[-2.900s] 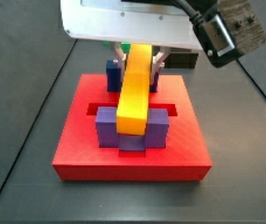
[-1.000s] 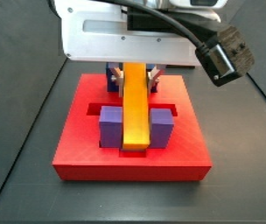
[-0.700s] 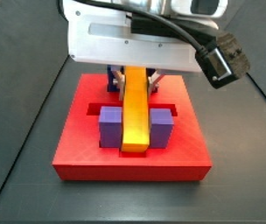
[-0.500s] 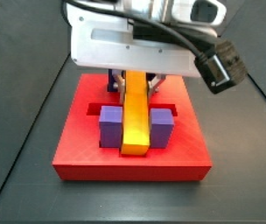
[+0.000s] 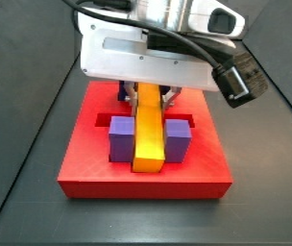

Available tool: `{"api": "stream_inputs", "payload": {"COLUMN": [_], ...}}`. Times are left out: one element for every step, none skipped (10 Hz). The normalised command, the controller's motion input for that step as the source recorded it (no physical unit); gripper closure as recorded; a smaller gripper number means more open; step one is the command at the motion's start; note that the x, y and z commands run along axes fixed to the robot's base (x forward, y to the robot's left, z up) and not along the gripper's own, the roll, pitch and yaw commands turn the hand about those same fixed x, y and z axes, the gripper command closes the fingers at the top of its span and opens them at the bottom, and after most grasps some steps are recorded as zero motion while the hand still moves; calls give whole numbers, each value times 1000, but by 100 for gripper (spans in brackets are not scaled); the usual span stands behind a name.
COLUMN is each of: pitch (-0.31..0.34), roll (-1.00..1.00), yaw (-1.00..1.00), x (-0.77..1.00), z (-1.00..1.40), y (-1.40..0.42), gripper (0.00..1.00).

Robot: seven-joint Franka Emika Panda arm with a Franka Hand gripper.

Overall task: Pick up the yellow object. Move up. Move to above the board. Insert the yellow object.
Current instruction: Insert the yellow object.

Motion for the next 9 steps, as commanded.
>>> {"api": "stream_inputs", "payload": {"pitch": [-179,-114,-14,-6,-26,-83,-117,0,-4], "roll": [-41,-87,-69,37,250,436,419,41,0], "yaw": [177,231,103,117,160,314,431,0,0], "x": [-583,-271,-20,-111,-114,-197,-246,0,-6], "z": [-126,-183,-269,-523,-560,-360,-326,0,0], "y": [-37,-83,-43,-171,-229,-274,-183,0,0], "gripper": [100,100,100,100,100,100,100,100,100]}}
